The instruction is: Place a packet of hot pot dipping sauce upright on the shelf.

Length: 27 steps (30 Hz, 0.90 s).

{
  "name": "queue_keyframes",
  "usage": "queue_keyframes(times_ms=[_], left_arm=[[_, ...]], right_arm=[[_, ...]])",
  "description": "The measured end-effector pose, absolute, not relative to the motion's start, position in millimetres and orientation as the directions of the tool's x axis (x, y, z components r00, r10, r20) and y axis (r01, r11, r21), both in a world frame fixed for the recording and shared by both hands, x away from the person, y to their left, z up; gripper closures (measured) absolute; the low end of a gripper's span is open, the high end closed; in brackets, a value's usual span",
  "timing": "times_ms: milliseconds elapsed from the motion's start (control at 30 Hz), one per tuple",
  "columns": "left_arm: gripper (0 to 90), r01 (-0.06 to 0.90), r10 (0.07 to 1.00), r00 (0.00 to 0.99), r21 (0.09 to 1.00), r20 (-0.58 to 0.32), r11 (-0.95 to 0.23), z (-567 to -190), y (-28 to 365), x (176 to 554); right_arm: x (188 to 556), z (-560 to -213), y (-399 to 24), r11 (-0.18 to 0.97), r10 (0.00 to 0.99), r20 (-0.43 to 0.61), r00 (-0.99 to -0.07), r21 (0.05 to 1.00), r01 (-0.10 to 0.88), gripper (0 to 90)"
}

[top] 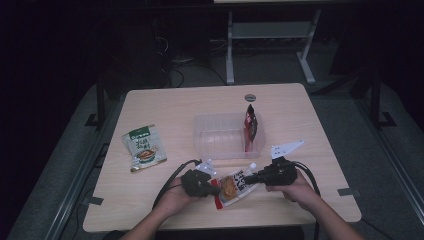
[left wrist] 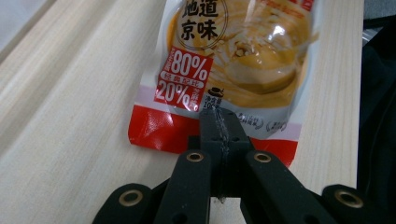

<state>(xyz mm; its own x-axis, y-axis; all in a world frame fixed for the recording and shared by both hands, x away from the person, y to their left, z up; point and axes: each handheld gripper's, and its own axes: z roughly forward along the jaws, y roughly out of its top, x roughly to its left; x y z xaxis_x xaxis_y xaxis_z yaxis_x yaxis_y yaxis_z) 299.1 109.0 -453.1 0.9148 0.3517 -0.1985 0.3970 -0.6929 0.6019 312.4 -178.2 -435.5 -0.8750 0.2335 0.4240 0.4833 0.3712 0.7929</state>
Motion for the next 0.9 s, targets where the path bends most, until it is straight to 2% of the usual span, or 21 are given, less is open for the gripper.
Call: queue_keyframes(times_ms=[533,900], left_arm=[[89.6,0.364,0.298,0.930,0.649,-0.214,-0.668,-447,100,291],[73.8,0.376,0.315,0.924,0.679,-0.219,-0.630,-433,124,294]], right_arm=[[304,-413,-166,0.320,0.175,0.374,-0.911,0.853,0.412,89.7],[304,-407,-172,0.314,0.207,0.350,-0.913,0.860,0.401,89.6]])
